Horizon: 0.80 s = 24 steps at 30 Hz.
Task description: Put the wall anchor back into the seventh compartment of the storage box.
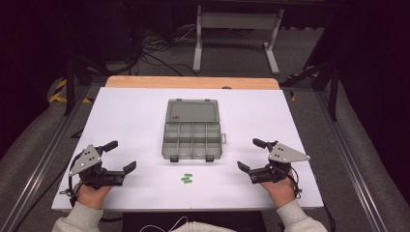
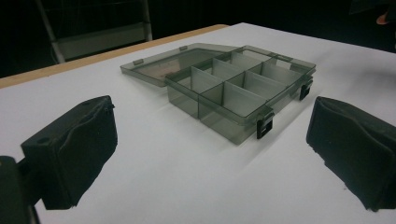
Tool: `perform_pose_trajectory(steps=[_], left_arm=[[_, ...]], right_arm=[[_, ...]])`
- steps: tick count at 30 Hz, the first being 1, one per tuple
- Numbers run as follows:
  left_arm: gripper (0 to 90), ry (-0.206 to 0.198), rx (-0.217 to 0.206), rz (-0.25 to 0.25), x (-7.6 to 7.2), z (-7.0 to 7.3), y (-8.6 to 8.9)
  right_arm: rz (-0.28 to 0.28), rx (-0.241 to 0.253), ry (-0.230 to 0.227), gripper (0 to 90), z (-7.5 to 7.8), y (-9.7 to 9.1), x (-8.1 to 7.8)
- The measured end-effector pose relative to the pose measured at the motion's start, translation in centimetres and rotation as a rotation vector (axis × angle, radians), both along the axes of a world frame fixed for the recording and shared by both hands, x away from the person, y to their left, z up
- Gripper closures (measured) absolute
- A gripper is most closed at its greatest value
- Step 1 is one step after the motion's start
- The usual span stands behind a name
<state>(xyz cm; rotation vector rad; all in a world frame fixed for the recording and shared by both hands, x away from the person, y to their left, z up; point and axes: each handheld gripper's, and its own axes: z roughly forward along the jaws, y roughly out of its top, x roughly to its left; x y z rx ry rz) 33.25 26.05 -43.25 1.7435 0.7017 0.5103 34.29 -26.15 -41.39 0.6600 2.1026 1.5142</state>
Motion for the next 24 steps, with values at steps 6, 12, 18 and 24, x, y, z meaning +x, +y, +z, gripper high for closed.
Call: perform_pose_trajectory(steps=[6, 12, 18, 24], left_arm=[[2.6, 0.003, -0.004, 0.021, -0.2, -0.1, 0.1], [2.6, -0.002, 0.0, 0.023, -0.3, 0.0, 0.1], [2.5, -0.009, -0.005, 0.027, -0.5, 0.0, 0.3], [2.5, -0.011, -0.007, 0.029, -0.4, 0.1, 0.4]], right_arm=[[0.049, -0.008, 0.007, 5.7, 0.7, 1.2, 0.7], [0.089, 0.018, 0.013, 5.5, 1.8, 2.7, 1.3], [0.118, -0.006, 0.065, 4.9, 1.6, 4.0, 2.1], [0.134, 0.007, 0.066, 5.2, 2.1, 4.8, 2.6]])
